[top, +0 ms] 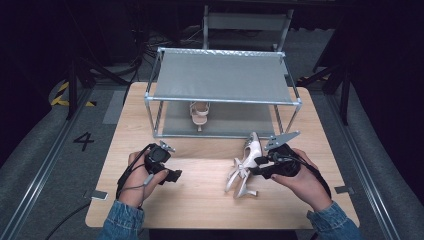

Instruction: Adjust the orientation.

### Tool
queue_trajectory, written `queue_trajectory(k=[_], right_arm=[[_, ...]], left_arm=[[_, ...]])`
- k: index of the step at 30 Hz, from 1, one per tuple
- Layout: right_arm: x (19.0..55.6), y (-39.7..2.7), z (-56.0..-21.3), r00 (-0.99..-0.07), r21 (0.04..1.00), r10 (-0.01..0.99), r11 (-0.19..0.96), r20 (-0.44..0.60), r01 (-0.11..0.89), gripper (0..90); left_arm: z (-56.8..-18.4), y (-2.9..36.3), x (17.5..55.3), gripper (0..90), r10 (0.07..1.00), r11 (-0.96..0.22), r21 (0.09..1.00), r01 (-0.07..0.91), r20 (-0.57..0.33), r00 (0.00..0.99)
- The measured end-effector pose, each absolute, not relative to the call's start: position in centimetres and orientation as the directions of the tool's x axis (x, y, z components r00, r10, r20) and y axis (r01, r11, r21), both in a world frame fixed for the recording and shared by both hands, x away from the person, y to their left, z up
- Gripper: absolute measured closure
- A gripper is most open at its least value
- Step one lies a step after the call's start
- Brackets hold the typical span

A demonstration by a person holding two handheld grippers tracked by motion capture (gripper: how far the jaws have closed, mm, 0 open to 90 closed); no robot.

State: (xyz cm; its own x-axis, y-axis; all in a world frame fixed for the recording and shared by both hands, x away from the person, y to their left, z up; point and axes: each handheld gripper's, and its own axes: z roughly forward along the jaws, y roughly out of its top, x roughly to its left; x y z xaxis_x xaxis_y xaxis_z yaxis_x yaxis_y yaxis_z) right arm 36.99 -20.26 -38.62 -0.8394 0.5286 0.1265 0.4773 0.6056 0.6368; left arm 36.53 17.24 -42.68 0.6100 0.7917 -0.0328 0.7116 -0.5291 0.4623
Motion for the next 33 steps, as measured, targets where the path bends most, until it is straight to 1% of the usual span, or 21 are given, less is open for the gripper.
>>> queue_trajectory(k=[1, 6, 10, 11, 13, 14, 15, 16, 17, 18, 20, 21, 24, 26, 33], right_arm=[[37.1, -19.9, -38.7, -0.842, 0.635, 0.525, 0.61, 0.125, 0.475, 54.3], [37.8, -18.0, -39.1, -0.855, 0.63, 0.503, 0.625, 0.128, 0.461, 54.0], [38.2, -17.0, -39.6, -0.859, 0.623, 0.497, 0.634, 0.125, 0.458, 53.5], [38.5, -16.2, -40.3, -0.863, 0.607, 0.494, 0.656, 0.104, 0.448, 53.6], [38.6, -15.9, -40.6, -0.862, 0.602, 0.497, 0.66, 0.099, 0.449, 54.3], [38.7, -15.7, -40.8, -0.863, 0.599, 0.497, 0.664, 0.095, 0.448, 55.3], [38.9, -15.5, -41.0, -0.866, 0.592, 0.494, 0.675, 0.081, 0.44, 63.2], [38.9, -15.4, -41.0, -0.867, 0.589, 0.496, 0.685, 0.054, 0.428, 65.1], [38.9, -15.4, -41.0, -0.867, 0.589, 0.496, 0.685, 0.054, 0.428, 65.1], [38.9, -15.4, -41.0, -0.865, 0.589, 0.499, 0.683, 0.054, 0.431, 67.0], [38.8, -15.4, -40.9, -0.869, 0.587, 0.491, 0.685, 0.065, 0.431, 75.0], [38.7, -15.3, -40.8, -0.87, 0.588, 0.489, 0.685, 0.068, 0.431, 75.6], [38.4, -15.5, -40.4, -0.874, 0.595, 0.483, 0.688, 0.054, 0.417, 76.5], [38.1, -15.9, -39.9, -0.873, 0.609, 0.486, 0.685, 0.029, 0.401, 78.6], [37.2, -17.8, -38.8, -0.861, 0.641, 0.508, 0.648, 0.04, 0.412, 79.4]], left_arm=[[-42.7, 17.6, 36.2, 20.1, 0.793, -0.532, 0.467, 0.706, -0.018, 0.609], [-42.7, 18.5, 35.3, 19.7, 0.799, -0.519, 0.483, 0.705, -0.02, 0.601], [-42.9, 19.1, 34.9, 19.7, 0.811, -0.506, 0.47, 0.723, -0.026, 0.584], [-43.1, 19.5, 34.8, 19.7, 0.812, -0.507, 0.466, 0.725, -0.022, 0.583], [-43.2, 19.6, 34.7, 19.7, 0.815, -0.502, 0.467, 0.727, -0.024, 0.579], [-43.2, 19.7, 34.6, 19.7, 0.816, -0.502, 0.467, 0.729, -0.024, 0.577], [-43.3, 19.9, 34.5, 19.7, 0.819, -0.497, 0.463, 0.734, -0.028, 0.573], [-43.3, 19.9, 34.5, 19.7, 0.819, -0.497, 0.463, 0.734, -0.028, 0.573], [-43.3, 19.9, 34.4, 19.7, 0.822, -0.493, 0.463, 0.736, -0.03, 0.569], [-43.3, 20.0, 34.4, 19.7, 0.82, -0.495, 0.465, 0.734, -0.029, 0.572], [-43.3, 20.1, 34.4, 19.8, 0.826, -0.486, 0.464, 0.741, -0.031, 0.562], [-43.3, 20.2, 34.5, 20.0, 0.823, -0.492, 0.471, 0.732, -0.021, 0.567], [-43.3, 20.0, 34.6, 20.1, 0.824, -0.485, 0.473, 0.736, -0.033, 0.565], [-43.3, 20.0, 34.8, 20.1, 0.817, -0.497, 0.477, 0.724, -0.025, 0.577], [-43.4, 19.0, 35.8, 20.1, 0.799, -0.52, 0.467, 0.715, -0.029, 0.6]])
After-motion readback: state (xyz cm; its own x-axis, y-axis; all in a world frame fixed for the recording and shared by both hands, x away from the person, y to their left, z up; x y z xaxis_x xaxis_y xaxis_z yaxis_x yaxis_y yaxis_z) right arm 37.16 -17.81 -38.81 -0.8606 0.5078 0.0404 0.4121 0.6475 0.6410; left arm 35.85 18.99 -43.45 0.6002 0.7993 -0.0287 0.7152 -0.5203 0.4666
